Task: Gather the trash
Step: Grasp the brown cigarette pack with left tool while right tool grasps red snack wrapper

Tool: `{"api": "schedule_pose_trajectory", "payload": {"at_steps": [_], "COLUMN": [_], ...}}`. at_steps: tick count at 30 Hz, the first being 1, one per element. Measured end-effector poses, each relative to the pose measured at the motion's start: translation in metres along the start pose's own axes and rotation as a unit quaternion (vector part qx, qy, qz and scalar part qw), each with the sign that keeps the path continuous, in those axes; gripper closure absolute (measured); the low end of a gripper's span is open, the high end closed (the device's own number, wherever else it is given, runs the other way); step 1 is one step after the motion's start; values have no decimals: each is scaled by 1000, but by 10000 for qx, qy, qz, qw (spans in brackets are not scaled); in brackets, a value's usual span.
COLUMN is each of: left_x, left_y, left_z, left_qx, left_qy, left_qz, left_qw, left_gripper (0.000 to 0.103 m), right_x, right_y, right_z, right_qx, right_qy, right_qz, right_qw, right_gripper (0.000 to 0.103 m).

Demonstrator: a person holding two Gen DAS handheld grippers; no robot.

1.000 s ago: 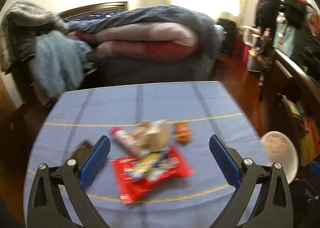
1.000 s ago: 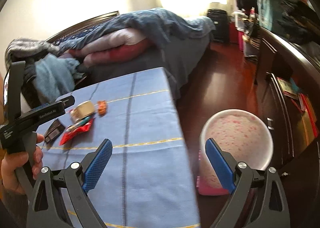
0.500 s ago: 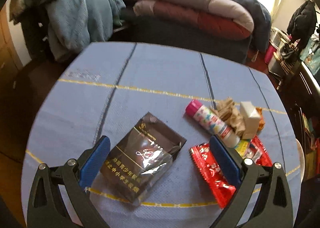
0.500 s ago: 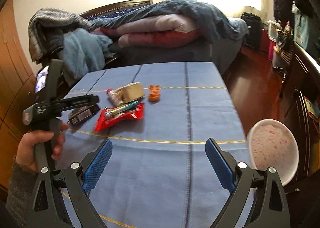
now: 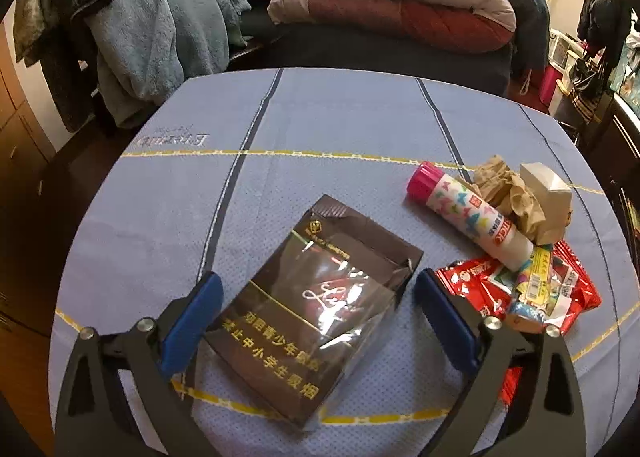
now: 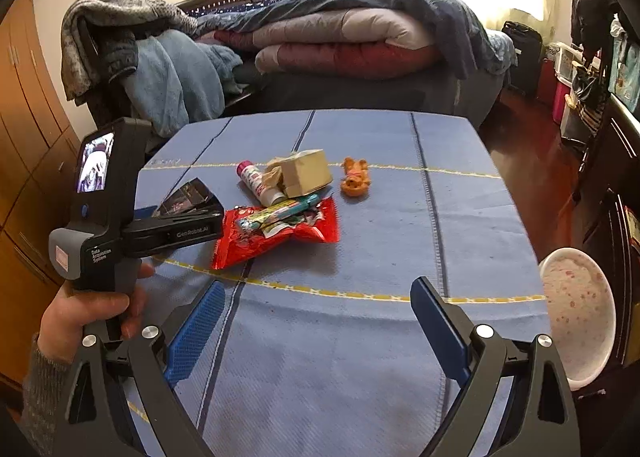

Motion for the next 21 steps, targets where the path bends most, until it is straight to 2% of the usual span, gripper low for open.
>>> {"api": "schedule_pose_trajectory", "payload": {"at_steps": [2, 6, 8, 18, 21], "left_x": [0, 0, 0, -11, -12], "left_y": [0, -2, -2, -20, -34], "left_z": [1, 5, 8, 11, 11], "left_qx": [17, 100, 116, 423, 578], "left_qy": [6, -15, -53, -556, -570], "left_qz": [-6, -12, -50, -922, -966], "left_qw": [10000, 9999, 9999, 9933, 9920], "left_gripper": [9, 21, 22, 24, 24], "right_x": [-3, -8, -10, -17, -17], "right_y": [6, 18, 22, 29, 32], "right_z": [1, 2, 3, 7, 8], "right_qx": [-49, -143, -175, -224, -248], "right_qy": [-16, 21, 41, 31, 74], "right_qz": [-17, 2, -3, 2, 27], "right_qw": [10000, 9999, 9998, 9997, 9997], "right_gripper": [9, 9, 9, 9, 9]}}
Point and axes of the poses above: each gripper's, at about its wrist camera, not at the fingertips, and y roughly the way its jaws point, x to its right, z to its top, the point moved 10 cm from there along y, roughly the way its jaws point, and after that the axes turned 9 degrees about -x, right-handed, at the moved point
